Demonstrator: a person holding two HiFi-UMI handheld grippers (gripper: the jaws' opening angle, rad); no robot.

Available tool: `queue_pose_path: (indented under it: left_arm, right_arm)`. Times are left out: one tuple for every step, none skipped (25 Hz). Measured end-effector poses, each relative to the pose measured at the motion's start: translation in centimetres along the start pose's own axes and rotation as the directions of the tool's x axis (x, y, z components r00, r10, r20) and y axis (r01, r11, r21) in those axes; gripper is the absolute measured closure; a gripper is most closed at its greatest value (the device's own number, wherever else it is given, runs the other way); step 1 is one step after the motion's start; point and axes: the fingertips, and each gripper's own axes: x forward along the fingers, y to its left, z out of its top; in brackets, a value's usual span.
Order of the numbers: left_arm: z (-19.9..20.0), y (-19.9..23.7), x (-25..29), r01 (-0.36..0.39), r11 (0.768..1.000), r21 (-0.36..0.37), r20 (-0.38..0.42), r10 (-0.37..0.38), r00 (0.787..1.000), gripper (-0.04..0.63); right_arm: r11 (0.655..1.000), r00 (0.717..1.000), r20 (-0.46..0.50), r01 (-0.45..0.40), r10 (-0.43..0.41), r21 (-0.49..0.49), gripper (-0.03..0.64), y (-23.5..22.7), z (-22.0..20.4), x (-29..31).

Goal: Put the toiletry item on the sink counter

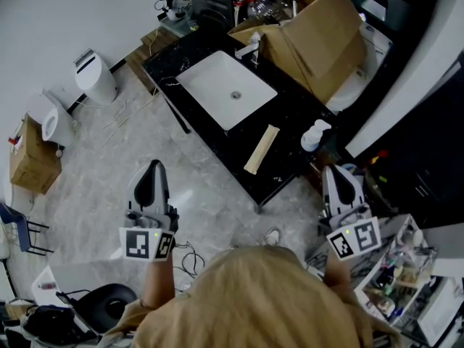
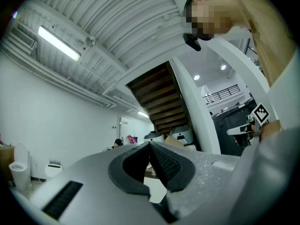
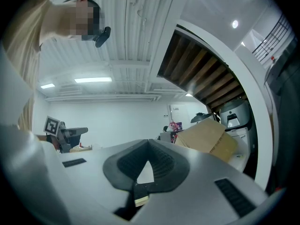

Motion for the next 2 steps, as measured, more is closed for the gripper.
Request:
queue_pose_path:
  left_arm:
    - [-0.01, 0.09, -0.04, 0.002, 1.0, 0.0, 0.0, -0.002, 1.0, 0.591]
    - [-0.03, 0.18, -0.07, 0.003, 1.0, 0.0, -0.001, -0.003, 1.0, 0.591]
  right_arm:
    - [1.0, 1.0, 0.0, 0.001, -0.001, 0.0, 0.612, 0.12, -0.04, 0.02]
    - [1.0, 1.0, 0.0, 0.002, -0.002, -0.001, 0.613, 0.23, -0.08, 0.04]
